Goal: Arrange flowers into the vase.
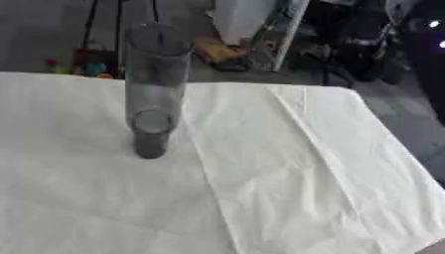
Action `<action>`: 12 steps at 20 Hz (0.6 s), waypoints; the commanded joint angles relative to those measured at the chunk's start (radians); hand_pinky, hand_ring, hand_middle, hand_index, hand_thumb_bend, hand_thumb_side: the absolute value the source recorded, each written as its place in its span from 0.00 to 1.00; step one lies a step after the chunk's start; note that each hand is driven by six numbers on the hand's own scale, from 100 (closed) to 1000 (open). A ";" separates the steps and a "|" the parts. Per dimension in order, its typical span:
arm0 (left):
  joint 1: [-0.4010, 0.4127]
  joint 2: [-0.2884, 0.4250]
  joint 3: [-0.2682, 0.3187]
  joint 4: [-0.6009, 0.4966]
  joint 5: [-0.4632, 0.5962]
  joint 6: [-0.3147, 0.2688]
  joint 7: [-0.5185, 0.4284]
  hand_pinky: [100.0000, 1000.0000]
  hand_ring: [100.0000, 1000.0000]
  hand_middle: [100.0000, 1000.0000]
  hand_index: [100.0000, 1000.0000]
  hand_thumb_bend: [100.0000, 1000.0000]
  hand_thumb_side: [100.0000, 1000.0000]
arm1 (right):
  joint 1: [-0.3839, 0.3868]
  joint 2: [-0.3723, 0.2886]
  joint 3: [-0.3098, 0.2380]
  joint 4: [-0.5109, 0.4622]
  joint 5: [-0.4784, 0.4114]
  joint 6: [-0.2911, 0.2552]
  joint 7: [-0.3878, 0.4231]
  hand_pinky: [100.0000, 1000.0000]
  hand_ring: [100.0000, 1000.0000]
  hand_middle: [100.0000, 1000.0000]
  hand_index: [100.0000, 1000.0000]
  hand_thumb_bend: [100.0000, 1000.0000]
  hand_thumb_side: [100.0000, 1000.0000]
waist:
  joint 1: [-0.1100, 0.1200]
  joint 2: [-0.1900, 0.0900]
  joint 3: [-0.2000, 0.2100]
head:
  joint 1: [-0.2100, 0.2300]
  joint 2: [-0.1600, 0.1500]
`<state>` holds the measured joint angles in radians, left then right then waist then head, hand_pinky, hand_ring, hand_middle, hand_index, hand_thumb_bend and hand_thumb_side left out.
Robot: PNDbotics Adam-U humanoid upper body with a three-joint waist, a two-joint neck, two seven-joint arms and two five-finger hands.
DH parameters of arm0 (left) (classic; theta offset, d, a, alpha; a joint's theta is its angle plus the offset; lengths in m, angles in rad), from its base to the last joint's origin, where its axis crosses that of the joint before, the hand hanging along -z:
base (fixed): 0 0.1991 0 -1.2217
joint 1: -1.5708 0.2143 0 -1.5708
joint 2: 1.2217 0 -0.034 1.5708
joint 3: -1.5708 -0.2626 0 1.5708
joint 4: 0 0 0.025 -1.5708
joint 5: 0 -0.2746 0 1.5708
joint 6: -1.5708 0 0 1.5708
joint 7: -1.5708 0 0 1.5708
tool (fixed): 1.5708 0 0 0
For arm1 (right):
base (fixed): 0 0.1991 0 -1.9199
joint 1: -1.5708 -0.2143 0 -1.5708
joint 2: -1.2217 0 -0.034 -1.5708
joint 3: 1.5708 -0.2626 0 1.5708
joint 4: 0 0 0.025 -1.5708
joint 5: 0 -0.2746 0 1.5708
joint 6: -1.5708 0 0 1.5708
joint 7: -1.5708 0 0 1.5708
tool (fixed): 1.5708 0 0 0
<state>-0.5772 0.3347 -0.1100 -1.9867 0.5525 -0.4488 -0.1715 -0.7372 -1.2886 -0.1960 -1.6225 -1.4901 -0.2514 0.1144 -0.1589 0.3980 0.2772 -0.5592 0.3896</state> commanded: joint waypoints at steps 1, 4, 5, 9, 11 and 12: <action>-0.020 0.021 -0.005 -0.013 -0.008 0.000 -0.007 0.75 0.73 0.83 0.92 0.00 0.81 | -0.001 -0.059 -0.016 0.014 -0.042 -0.037 0.021 0.00 0.00 0.00 0.00 0.35 0.06 | 0.005 -0.013 -0.005 | -0.020 -0.029; -0.023 0.022 -0.007 -0.013 -0.012 -0.003 -0.010 0.75 0.73 0.83 0.92 0.00 0.80 | 0.005 -0.071 -0.020 0.036 -0.062 -0.061 0.034 0.00 0.00 0.00 0.00 0.36 0.06 | 0.003 -0.005 0.000 | -0.028 -0.034; -0.023 0.023 -0.008 -0.013 -0.013 -0.004 -0.011 0.75 0.73 0.83 0.92 0.00 0.81 | 0.007 -0.074 -0.021 0.041 -0.065 -0.068 0.037 0.00 0.00 0.00 0.00 0.35 0.06 | 0.001 -0.004 0.002 | -0.029 -0.034; -0.020 0.025 -0.007 -0.013 -0.024 -0.002 -0.010 0.75 0.73 0.83 0.92 0.00 0.81 | 0.019 -0.082 -0.027 0.051 -0.071 -0.102 0.050 0.00 0.00 0.00 0.00 0.36 0.06 | -0.008 0.003 0.003 | -0.027 -0.030; -0.021 0.026 -0.008 -0.013 -0.028 -0.003 -0.009 0.75 0.73 0.83 0.92 0.00 0.81 | 0.024 -0.086 -0.031 0.058 -0.082 -0.109 0.049 0.00 0.00 0.00 0.00 0.36 0.06 | -0.010 0.006 0.001 | -0.029 -0.031; -0.021 0.027 -0.008 -0.013 -0.029 -0.004 -0.008 0.75 0.73 0.83 0.92 0.00 0.81 | 0.026 -0.087 -0.033 0.059 -0.089 -0.113 0.050 0.00 0.00 0.00 0.00 0.36 0.06 | -0.011 0.008 0.001 | -0.031 -0.032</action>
<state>-0.5832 0.3365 -0.1185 -1.9867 0.5296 -0.4518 -0.1792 -0.7030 -1.3168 -0.2049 -1.5697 -1.5666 -0.3553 0.1624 -0.1751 0.4257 0.2806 -0.5842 0.3678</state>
